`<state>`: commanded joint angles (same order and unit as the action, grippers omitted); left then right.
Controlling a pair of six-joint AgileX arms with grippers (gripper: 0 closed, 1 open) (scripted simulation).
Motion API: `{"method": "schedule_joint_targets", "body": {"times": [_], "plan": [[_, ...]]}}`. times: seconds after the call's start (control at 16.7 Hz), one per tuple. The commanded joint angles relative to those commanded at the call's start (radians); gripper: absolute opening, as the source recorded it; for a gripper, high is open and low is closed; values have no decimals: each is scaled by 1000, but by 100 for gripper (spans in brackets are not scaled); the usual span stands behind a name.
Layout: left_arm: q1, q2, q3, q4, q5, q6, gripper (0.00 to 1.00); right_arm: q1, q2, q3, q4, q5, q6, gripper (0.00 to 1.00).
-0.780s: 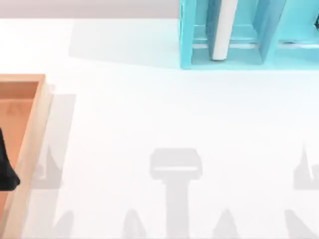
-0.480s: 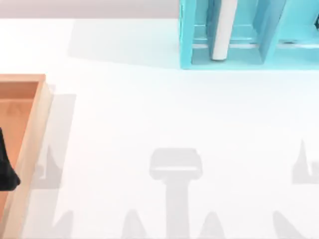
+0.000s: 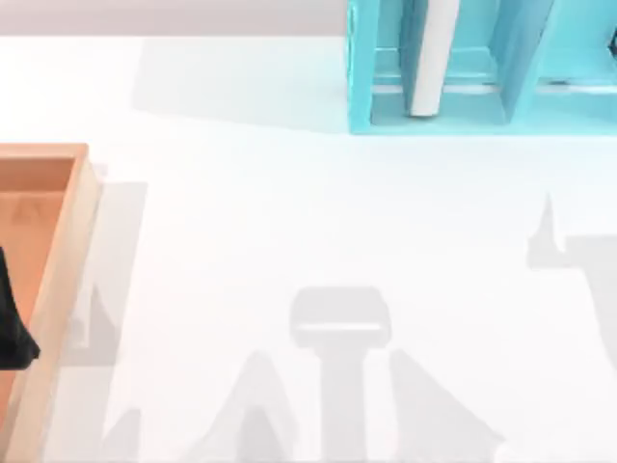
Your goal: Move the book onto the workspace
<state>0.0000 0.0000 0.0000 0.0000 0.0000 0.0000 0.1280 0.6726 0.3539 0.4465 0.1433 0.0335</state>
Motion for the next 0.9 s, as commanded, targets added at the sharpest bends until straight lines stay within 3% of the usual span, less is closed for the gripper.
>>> {"method": "schedule_joint_targets", "body": {"times": [0.54, 0.9], "plan": [[0, 0, 0, 0, 0, 0, 100, 231, 1039, 410, 431, 249, 34, 100], [0, 0, 0, 0, 0, 0, 100, 362, 1473, 619, 608, 398, 46, 100]]}}
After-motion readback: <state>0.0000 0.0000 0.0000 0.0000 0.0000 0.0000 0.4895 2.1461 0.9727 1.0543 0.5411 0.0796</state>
